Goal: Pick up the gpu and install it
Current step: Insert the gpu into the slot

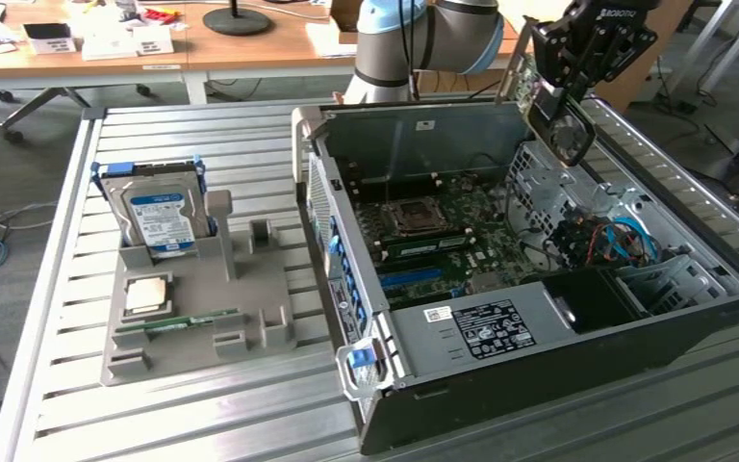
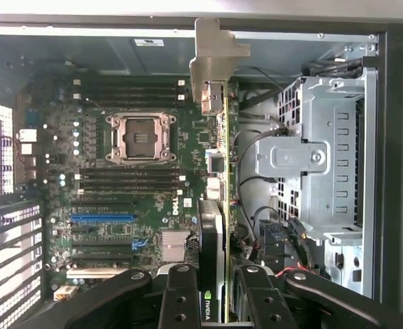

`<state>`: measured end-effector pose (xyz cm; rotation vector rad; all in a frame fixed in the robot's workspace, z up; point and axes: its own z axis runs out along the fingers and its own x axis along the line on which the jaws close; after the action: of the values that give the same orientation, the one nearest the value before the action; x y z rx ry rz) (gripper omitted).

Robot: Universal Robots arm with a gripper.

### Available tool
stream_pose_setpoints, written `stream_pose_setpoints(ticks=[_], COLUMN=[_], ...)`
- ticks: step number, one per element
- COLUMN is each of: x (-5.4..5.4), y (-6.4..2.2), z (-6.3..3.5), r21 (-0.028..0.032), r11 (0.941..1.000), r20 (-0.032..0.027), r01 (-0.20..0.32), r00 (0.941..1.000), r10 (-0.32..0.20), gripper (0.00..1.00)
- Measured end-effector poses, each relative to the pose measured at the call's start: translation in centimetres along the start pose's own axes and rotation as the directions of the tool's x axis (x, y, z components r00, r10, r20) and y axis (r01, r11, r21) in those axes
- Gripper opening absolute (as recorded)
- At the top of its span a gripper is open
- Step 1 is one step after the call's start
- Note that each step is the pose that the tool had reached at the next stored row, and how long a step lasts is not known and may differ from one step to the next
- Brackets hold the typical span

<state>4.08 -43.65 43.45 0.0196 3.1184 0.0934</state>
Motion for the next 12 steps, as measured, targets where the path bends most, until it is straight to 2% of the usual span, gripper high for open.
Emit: stream_pose_setpoints(ticks=[7,12], x=[0.01,0.08], y=[0.0,0.0], z=[0.0,0.02], r21=[-0.0009,0.003], r11=[0.9985,0.9947], r20=[-0.0032,-0.0065], r01=[0.055,0.103], r00=[0.9985,0.9947], r10=[-0.055,-0.103], gripper=[0.27,0.27])
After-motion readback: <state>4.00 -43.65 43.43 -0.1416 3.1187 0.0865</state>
